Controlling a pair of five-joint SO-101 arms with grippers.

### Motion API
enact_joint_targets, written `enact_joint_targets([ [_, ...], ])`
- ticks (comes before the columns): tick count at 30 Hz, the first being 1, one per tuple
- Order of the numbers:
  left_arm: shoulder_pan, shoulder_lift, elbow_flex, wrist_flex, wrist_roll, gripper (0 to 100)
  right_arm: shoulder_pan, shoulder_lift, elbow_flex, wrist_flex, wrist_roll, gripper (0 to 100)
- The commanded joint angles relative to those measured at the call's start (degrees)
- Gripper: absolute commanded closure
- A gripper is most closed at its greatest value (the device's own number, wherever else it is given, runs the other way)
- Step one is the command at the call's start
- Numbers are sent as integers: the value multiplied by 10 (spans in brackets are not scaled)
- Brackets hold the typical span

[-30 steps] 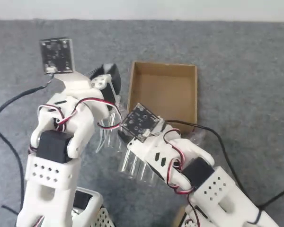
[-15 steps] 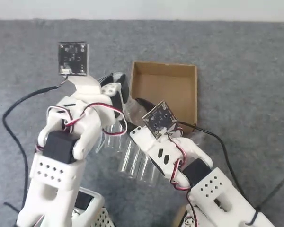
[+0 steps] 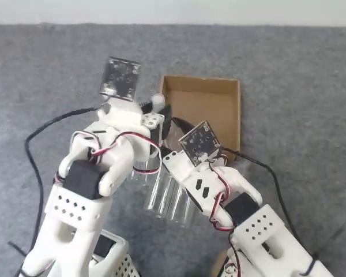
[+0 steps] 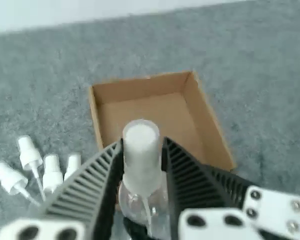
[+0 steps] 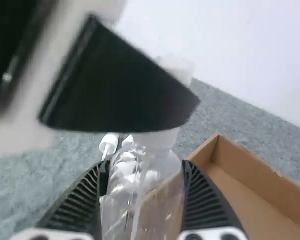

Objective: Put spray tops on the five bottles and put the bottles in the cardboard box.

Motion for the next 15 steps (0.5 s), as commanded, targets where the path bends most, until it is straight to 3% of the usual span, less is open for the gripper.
enact_joint_targets([
  [1, -2, -11, -64, -1, -7, 882, 7, -20, -16, -15, -2, 993],
  [9, -4, -11, -173, 78, -11, 867, 7, -19, -15, -15, -2, 993],
  [15, -91, -32, -193, 130, -48, 784, 19, -19, -16, -9, -4, 993],
])
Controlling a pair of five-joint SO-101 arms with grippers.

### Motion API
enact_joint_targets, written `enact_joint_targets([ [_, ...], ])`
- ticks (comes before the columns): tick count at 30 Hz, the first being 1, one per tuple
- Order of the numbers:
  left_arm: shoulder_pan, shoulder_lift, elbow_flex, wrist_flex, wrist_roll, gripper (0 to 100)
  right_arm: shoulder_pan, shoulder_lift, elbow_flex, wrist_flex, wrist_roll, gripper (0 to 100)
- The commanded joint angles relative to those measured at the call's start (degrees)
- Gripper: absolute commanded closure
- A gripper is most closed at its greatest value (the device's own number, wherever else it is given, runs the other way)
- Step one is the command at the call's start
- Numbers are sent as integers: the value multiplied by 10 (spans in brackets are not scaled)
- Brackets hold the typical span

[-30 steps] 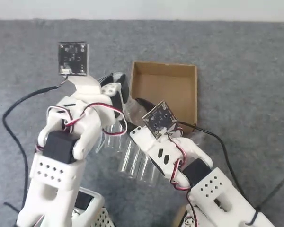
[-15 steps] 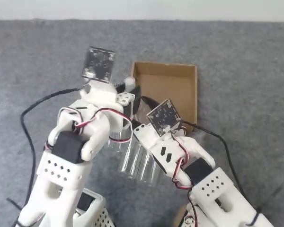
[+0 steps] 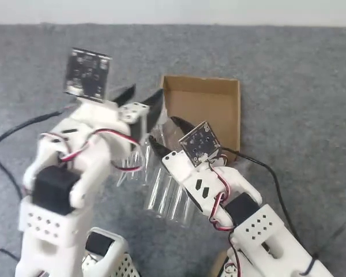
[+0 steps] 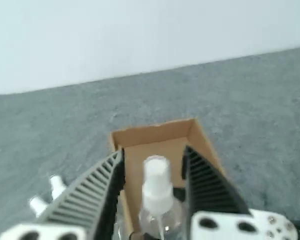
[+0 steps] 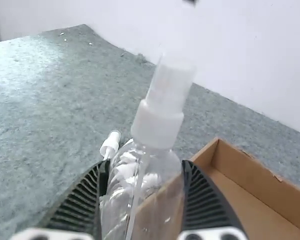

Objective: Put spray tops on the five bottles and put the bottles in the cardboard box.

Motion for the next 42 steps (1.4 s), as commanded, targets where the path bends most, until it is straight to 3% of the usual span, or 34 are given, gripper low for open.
enact_joint_targets([
  [1, -66, -47, -6, 25, -19, 782, 24, -18, -18, -8, -4, 993],
  [6, -100, -173, 156, -48, -33, 779, 53, -18, -47, 7, -4, 993],
  [13, -65, -222, 352, -111, -84, 778, 54, 89, -171, 55, -4, 993],
  [19, -18, -223, 391, -110, -90, 774, 58, 272, -326, 59, -4, 993],
  [25, -1, -222, 419, -135, -90, 714, 54, 368, -491, 171, -4, 993],
  [29, -39, -218, 458, -216, -90, 712, 52, 351, -549, 280, -4, 993],
  [33, -49, -218, 469, -234, -90, 712, 51, 304, -554, 345, -5, 993],
  [42, -49, -222, 469, -230, -90, 712, 27, 227, -494, 351, -6, 993],
])
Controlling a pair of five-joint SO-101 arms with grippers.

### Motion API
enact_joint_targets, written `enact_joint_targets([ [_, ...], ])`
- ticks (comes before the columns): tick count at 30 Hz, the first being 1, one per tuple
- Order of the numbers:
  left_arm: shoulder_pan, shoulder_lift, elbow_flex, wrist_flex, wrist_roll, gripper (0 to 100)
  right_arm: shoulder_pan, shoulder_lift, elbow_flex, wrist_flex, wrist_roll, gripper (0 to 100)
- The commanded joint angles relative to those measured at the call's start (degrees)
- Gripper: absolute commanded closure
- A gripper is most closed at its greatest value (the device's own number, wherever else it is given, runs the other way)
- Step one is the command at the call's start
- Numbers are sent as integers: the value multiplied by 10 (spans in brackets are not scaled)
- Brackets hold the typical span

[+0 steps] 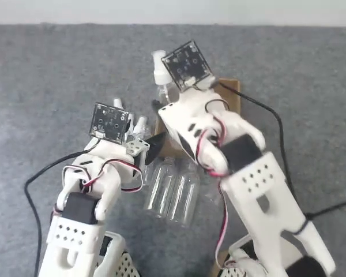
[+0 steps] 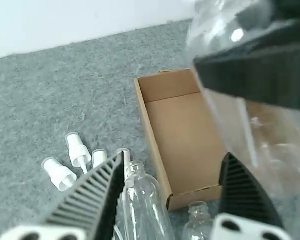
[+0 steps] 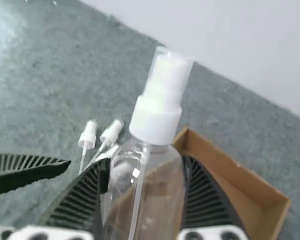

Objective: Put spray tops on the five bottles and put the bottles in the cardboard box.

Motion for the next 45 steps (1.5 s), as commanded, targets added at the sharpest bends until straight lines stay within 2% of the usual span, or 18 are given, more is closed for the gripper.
enact_joint_targets([
  [1, 0, -12, -6, 0, -4, 712, -16, -38, 16, -37, -8, 993],
  [6, 7, -56, -24, 60, -4, 712, -17, -39, 84, -149, -7, 993],
  [9, 15, -102, -11, 64, -4, 712, -18, -39, 104, -169, -7, 993],
  [14, 11, -122, 22, 25, -4, 712, -51, -46, 101, -152, -6, 993],
  [19, 11, -86, 20, 15, -4, 712, -80, -60, 52, -63, -7, 993],
  [32, 10, -69, 15, 10, -5, 712, 13, -65, 48, -61, -4, 993],
  [34, 9, -69, 15, 13, -5, 714, 27, -51, 55, -98, -4, 993],
  [37, -7, -69, 16, 13, -5, 751, 51, -4, 76, -210, -5, 993],
  [41, -48, -69, 14, 9, -3, 876, 88, 94, 101, -386, -4, 993],
  [45, -63, -69, 17, -12, 0, 992, 118, 186, 101, -453, -6, 993],
])
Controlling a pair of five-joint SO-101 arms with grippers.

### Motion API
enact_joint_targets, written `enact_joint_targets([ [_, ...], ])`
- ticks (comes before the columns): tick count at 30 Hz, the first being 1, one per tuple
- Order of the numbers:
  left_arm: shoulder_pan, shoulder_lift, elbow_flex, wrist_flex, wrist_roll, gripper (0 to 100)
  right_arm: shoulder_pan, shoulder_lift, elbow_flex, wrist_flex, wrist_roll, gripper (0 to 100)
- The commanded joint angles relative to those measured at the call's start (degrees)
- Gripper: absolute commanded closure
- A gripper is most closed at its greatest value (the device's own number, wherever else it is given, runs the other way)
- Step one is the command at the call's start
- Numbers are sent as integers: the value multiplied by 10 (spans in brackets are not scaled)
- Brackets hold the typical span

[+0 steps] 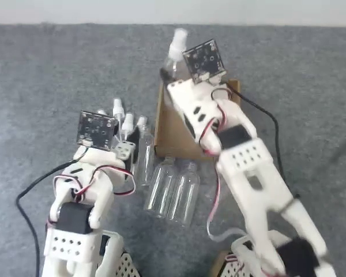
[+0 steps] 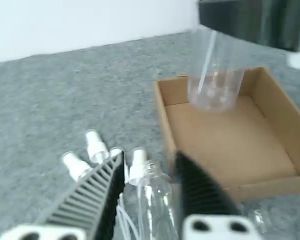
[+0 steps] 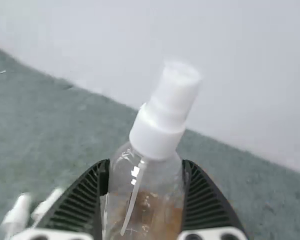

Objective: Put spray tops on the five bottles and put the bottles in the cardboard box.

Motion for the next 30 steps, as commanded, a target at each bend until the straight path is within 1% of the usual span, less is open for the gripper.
enact_joint_targets([
  [1, -13, 4, -10, -33, -1, 991, 22, 58, -8, -66, -6, 993],
  [6, -12, 4, -9, -33, -1, 988, 16, 119, 16, -160, -6, 993],
  [8, -7, 4, -4, -35, -4, 988, 8, 121, 28, -167, -3, 993],
  [12, -5, 7, -1, -45, -5, 984, 2, 72, 30, -82, -5, 993],
  [14, 6, 8, -1, -45, -6, 968, -7, 31, 25, -33, -5, 993],
  [17, 38, 9, 7, -44, -33, 881, -33, -36, 13, 51, -5, 993],
  [21, 56, 8, 15, -45, -34, 778, -71, -129, 4, 141, -5, 993],
  [26, 56, 8, 15, -45, -34, 762, -93, -224, -20, 241, -4, 993],
  [30, 58, 5, 15, -45, -34, 761, -116, -264, -33, 311, -5, 993],
])
